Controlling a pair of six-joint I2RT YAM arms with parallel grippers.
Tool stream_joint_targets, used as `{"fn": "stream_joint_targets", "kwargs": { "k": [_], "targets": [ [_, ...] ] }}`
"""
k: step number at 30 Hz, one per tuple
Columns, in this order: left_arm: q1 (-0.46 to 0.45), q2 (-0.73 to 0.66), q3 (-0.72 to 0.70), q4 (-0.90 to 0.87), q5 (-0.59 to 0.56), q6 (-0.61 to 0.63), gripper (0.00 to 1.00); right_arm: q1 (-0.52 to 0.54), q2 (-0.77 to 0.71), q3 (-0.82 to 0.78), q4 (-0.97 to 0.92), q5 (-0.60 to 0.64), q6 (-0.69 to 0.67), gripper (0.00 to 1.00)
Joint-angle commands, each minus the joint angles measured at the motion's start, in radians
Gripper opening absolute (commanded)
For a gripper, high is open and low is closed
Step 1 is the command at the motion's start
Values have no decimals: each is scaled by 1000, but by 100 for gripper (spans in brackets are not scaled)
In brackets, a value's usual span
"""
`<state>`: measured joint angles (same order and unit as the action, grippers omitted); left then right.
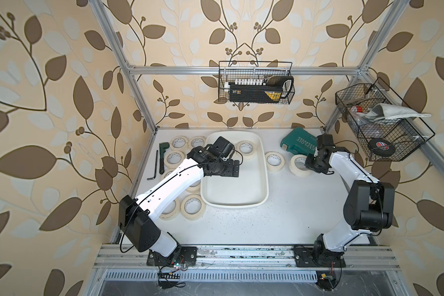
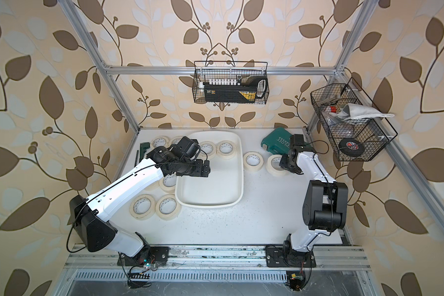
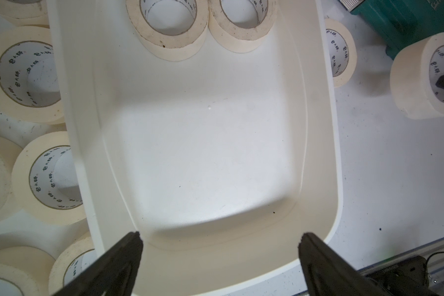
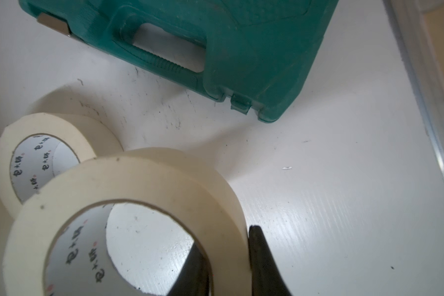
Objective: Take out the art tape in the storage box
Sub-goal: Place the art tape at the center of the board.
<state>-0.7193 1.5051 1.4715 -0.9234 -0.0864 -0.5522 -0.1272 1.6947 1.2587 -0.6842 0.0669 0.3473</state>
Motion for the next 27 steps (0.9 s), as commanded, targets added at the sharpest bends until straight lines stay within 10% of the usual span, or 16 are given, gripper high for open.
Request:
{"fn": "stream_joint_targets", "kwargs": {
  "k": [1,17,27],
  "targets": [
    [6,-8,12,-14,-9,-5,99,-1,56,16,65,-27,12,0],
    [6,-11,-7,-14,-5,-18,99,-1,229,115,83,32,7,2],
    [11,-12,-16,-19,-19,-19,99,1,287,178,86,-4,14,25]
  ]
}}
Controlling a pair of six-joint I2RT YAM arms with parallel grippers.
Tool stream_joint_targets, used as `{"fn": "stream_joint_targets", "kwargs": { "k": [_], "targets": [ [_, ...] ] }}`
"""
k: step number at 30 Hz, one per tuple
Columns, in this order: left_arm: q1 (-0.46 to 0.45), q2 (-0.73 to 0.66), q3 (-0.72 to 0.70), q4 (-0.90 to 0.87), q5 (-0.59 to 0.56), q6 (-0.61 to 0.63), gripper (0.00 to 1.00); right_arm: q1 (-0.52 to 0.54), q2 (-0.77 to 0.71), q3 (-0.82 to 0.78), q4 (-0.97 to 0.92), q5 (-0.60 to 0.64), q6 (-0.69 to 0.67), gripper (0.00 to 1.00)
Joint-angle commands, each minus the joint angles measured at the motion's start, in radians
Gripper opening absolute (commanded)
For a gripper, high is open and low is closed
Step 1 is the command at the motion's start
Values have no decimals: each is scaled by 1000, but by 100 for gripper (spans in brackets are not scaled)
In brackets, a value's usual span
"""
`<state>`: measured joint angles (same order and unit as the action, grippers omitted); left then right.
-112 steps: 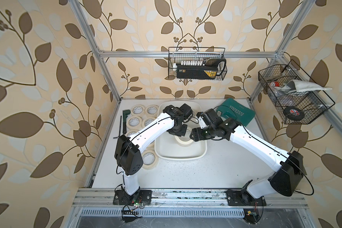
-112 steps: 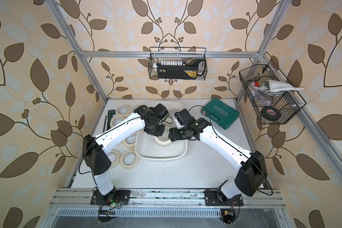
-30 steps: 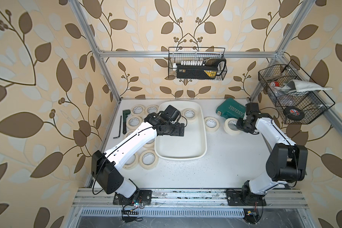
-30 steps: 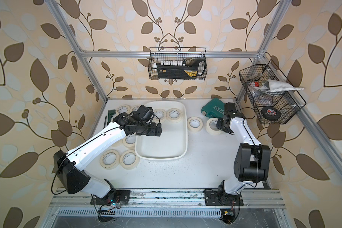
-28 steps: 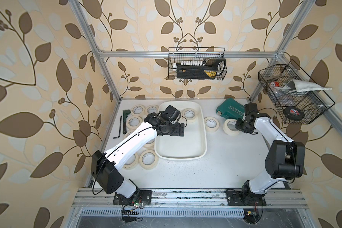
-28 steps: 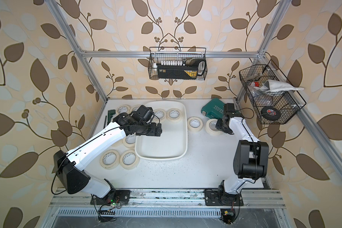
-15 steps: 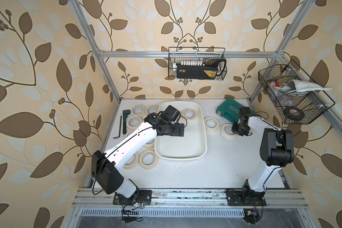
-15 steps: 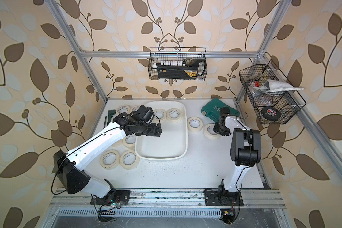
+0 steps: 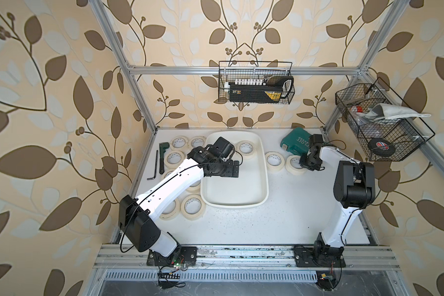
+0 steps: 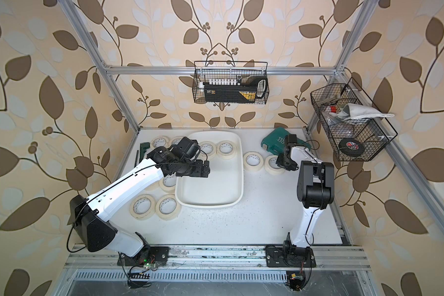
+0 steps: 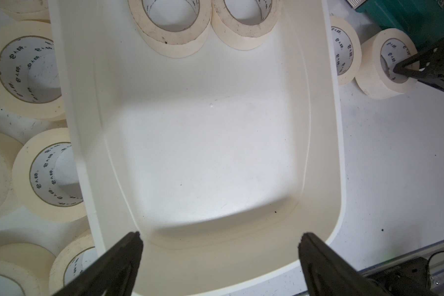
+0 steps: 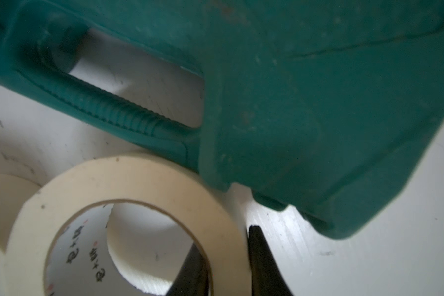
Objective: Take out the art tape in the storage box
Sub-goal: Place the art tape at the center of the board.
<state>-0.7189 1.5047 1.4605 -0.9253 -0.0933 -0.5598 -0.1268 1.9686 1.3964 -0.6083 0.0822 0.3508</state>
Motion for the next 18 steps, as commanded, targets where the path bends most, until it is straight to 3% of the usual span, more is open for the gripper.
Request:
{"fn": "stream_joint_targets", "kwargs": {
  "k": [1,3,10,18],
  "targets": [
    [12,-12,-5,-16,-13,-12,99,1,15,42,11,-22,10,25],
    [13,-12,-6,-15,-14,-12,99,0,18,46,6,-31,6,27],
    [22,-15,-19,-11,-14,-14,99,2,-1,31,-19,-26,3,48],
    [62,-11,-20,8,-9,-46,99,7,-128,0,-73,-84,-4,51]
  ]
}}
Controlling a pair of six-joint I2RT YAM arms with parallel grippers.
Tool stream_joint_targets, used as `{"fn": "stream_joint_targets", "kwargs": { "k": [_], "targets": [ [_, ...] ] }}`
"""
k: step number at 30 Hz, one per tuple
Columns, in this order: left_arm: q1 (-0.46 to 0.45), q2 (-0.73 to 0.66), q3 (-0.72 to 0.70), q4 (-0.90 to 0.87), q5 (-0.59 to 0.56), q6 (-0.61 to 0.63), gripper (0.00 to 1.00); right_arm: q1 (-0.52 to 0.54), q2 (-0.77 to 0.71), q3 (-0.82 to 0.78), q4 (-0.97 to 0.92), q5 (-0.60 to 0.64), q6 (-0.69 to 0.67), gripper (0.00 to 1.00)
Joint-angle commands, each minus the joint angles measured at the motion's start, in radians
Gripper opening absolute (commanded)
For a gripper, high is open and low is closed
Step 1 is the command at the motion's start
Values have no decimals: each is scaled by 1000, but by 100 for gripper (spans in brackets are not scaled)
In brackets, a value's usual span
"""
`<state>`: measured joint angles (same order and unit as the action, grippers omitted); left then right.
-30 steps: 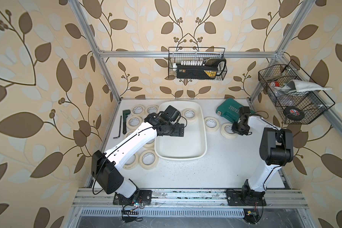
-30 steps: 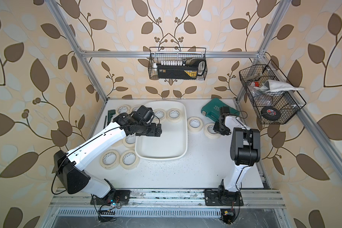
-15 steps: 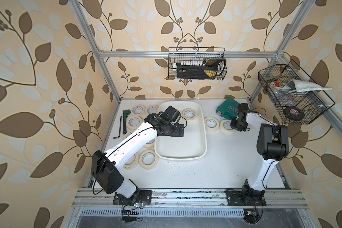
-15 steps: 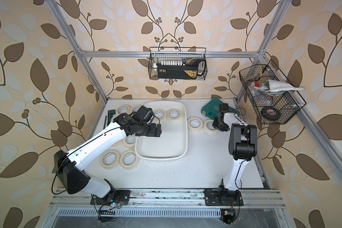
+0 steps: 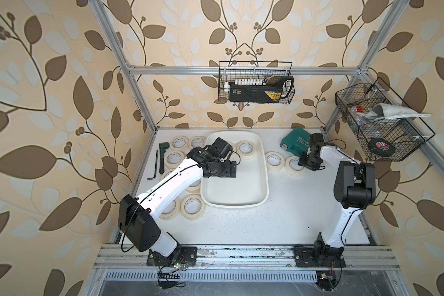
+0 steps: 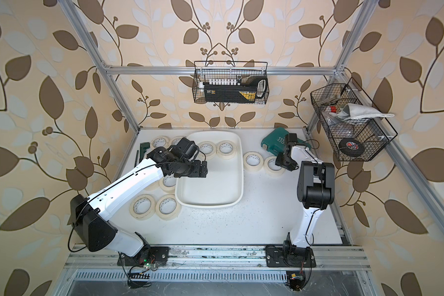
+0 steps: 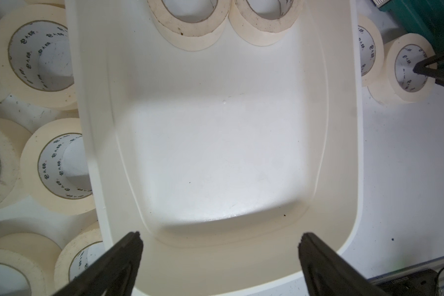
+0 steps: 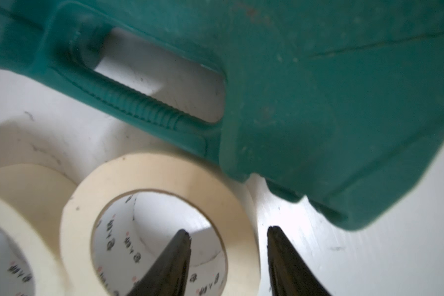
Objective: Take out the art tape in the storage box
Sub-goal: Place the art tape at the center of the board, then pick up the art tape from the storage box.
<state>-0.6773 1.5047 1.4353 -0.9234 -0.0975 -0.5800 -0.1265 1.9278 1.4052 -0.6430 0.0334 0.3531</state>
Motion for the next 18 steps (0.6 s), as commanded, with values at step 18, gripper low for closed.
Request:
{"fn": "stream_joint_targets", "kwargs": {
  "k": [18],
  "targets": [
    [116,313,290,13,-125,-27,97,211,-453,-149,-115,-162,15,56]
  ]
}}
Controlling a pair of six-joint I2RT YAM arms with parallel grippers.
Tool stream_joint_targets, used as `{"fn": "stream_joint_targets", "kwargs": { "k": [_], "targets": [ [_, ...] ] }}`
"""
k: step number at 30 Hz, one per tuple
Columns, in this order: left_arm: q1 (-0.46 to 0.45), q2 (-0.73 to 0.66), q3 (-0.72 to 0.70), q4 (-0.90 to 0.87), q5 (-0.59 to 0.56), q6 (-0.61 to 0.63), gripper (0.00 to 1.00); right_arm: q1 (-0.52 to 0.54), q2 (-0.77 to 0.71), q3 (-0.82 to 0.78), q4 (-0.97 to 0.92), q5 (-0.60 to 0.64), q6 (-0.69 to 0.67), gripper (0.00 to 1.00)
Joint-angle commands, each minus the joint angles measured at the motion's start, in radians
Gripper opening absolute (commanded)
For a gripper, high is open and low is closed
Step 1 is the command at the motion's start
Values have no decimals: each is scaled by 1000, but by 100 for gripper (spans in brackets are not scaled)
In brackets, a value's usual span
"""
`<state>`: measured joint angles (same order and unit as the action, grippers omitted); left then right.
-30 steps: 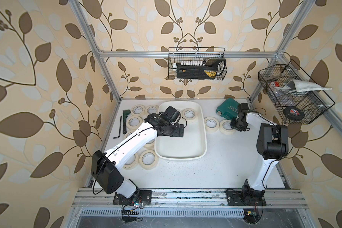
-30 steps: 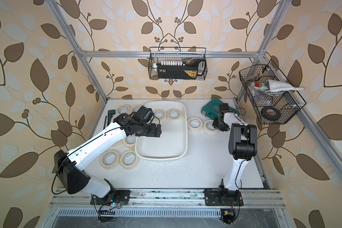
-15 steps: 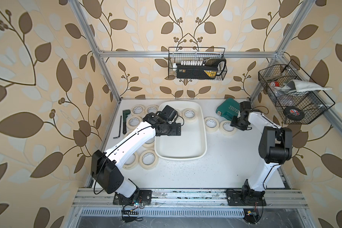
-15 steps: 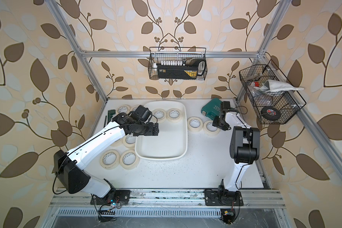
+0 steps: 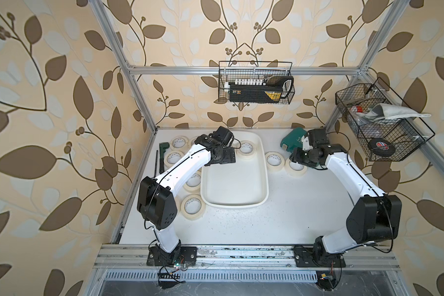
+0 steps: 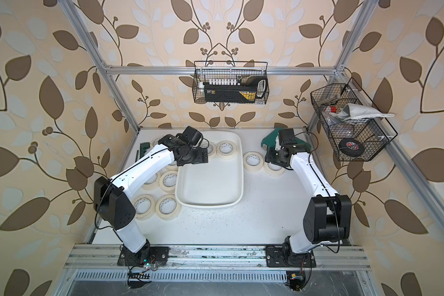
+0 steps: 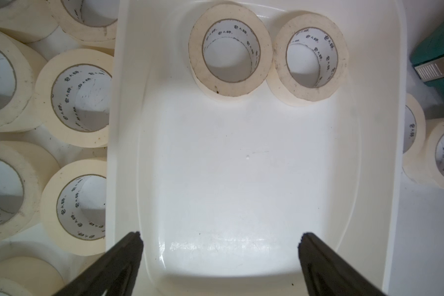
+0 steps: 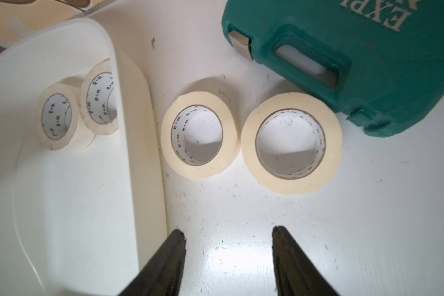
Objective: Take out the art tape in the storage box
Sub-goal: Pick up the art tape from the storage box.
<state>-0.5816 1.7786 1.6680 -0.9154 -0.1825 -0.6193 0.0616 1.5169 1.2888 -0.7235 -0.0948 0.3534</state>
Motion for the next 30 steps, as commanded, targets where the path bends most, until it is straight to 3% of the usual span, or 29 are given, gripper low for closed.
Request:
{"fn": "stream_joint_targets", "kwargs": {
  "k": [1,10,19,30],
  "targets": [
    [27,63,72,10,-37,15,97,34,-56,-42,-33,-46,16,56],
    [108,247,183,79,-26,14,93,106,-110,-114,-45,-41,25,56],
    [154,440,349,76,57,-11,63,123,-129,-149,-39,-47,33,56],
    [170,522,414,107,54,-1,60,137,-149,-143,-47,-52,38,55]
  ]
}}
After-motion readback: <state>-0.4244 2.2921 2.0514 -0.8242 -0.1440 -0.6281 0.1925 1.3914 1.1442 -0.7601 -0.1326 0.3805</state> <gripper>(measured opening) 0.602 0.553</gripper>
